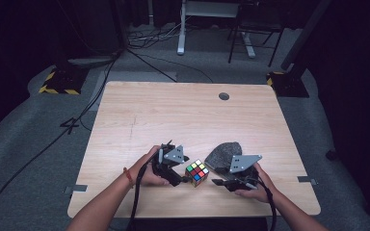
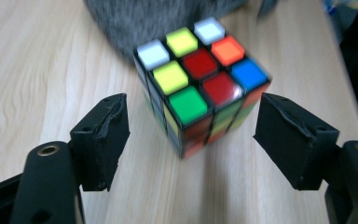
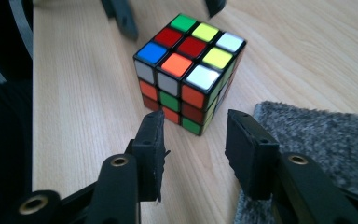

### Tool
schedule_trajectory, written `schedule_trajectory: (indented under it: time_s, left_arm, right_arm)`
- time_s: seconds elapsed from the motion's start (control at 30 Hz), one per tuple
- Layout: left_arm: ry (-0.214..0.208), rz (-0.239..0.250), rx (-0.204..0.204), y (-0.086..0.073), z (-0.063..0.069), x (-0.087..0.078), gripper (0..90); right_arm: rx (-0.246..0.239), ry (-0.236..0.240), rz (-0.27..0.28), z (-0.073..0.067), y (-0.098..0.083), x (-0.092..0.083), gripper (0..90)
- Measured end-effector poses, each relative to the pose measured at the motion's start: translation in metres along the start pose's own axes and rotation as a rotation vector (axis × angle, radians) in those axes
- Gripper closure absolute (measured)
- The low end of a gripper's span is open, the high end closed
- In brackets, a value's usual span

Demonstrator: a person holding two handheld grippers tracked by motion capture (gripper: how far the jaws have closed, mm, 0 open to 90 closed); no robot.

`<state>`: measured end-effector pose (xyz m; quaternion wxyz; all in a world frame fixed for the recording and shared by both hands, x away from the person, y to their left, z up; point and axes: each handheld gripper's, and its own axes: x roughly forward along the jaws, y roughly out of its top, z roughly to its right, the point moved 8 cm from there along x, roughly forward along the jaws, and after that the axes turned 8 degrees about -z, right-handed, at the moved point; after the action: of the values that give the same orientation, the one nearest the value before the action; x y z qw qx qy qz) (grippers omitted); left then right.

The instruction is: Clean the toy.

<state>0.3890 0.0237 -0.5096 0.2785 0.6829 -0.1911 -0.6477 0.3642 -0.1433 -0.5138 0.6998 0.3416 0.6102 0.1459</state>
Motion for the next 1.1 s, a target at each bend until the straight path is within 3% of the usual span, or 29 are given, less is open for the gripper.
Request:
schedule_trajectory:
  time_s: [0.07, 0.2, 0.27, 0.33, 0.4, 0.53, 0.63, 0.77, 0.87, 0.93, 0.97, 1.1]
  left_arm:
    - [0.011, -0.017, 0.027, 0.004, -0.001, 0.003, 16.8]
    - [-0.015, -0.050, 0.069, 0.012, 0.002, 0.015, 16.1]
    - [-0.028, -0.059, 0.071, 0.013, 0.004, 0.019, 16.8]
    - [-0.011, -0.061, 0.081, 0.012, 0.004, 0.021, 17.5]
    - [-0.021, -0.048, 0.065, 0.011, 0.003, 0.020, 17.9]
    - [-0.011, -0.026, -0.021, 0.006, -0.001, 0.018, 16.1]
    - [0.039, -0.026, -0.070, 0.001, 0.000, 0.014, 15.6]
    - [0.017, -0.021, -0.119, -0.003, 0.010, 0.018, 15.6]
    - [0.033, -0.067, -0.076, -0.004, 0.015, 0.027, 17.0]
    - [0.091, -0.087, -0.058, -0.005, 0.012, 0.029, 25.7]
    - [0.075, -0.070, -0.053, -0.004, 0.010, 0.029, 30.1]
    - [0.039, -0.048, -0.033, -0.003, 0.008, 0.030, 32.2]
  right_arm:
    - [0.009, 0.020, -0.002, -0.003, -0.001, 0.004, 56.3]
    - [-0.001, 0.021, -0.019, -0.007, -0.003, 0.012, 51.0]
    - [-0.001, 0.019, -0.020, -0.007, -0.002, 0.014, 49.7]
    - [-0.010, 0.011, -0.023, -0.008, -0.002, 0.015, 48.4]
    - [-0.020, -0.003, -0.031, -0.007, -0.002, 0.017, 47.3]
    - [-0.028, -0.013, -0.018, -0.001, 0.002, 0.022, 48.5]
    - [-0.029, -0.029, 0.000, 0.000, 0.006, 0.023, 50.6]
    - [-0.035, -0.030, 0.002, -0.001, 0.009, 0.025, 59.0]
    - [-0.044, -0.016, 0.011, -0.005, 0.010, 0.024, 61.9]
    - [-0.057, 0.001, 0.018, -0.009, 0.011, 0.023, 63.9]
    - [-0.067, 0.008, 0.015, -0.010, 0.011, 0.022, 63.8]
    - [-0.067, 0.006, 0.008, -0.009, 0.008, 0.023, 57.9]
